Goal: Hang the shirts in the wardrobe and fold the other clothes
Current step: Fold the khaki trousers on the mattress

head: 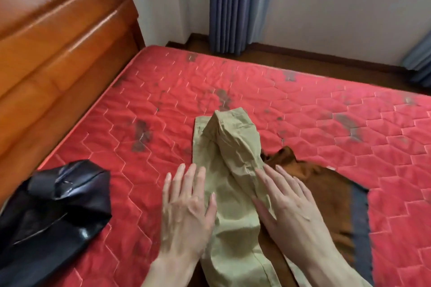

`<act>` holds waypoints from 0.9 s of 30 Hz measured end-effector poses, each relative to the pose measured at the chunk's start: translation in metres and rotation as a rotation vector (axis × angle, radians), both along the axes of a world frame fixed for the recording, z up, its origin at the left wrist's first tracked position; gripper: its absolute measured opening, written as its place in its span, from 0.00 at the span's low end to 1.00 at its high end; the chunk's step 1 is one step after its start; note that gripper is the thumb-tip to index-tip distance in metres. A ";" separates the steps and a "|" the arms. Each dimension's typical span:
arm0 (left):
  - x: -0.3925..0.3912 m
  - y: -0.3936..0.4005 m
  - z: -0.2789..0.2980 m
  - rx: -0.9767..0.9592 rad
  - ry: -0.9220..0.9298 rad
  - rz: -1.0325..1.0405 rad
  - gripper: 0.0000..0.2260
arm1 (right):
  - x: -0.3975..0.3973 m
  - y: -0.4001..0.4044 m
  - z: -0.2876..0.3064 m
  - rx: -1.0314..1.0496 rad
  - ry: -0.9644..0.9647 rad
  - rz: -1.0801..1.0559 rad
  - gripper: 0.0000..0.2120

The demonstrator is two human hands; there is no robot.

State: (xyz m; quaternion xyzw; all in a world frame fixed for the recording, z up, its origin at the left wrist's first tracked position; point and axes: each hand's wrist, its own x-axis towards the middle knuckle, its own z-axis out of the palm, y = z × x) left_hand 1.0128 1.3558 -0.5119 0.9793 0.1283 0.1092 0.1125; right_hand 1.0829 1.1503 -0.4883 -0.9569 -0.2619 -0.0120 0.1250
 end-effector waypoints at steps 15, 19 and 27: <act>0.068 0.033 -0.200 0.154 0.280 -0.014 0.26 | 0.105 0.041 -0.193 -0.233 0.097 0.128 0.26; 0.101 0.036 -0.219 0.160 0.472 0.010 0.27 | 0.134 0.064 -0.202 -0.212 0.130 -0.015 0.29; 0.141 0.030 -0.227 -0.601 0.363 0.544 0.28 | 0.160 0.093 -0.210 0.091 0.266 -0.220 0.29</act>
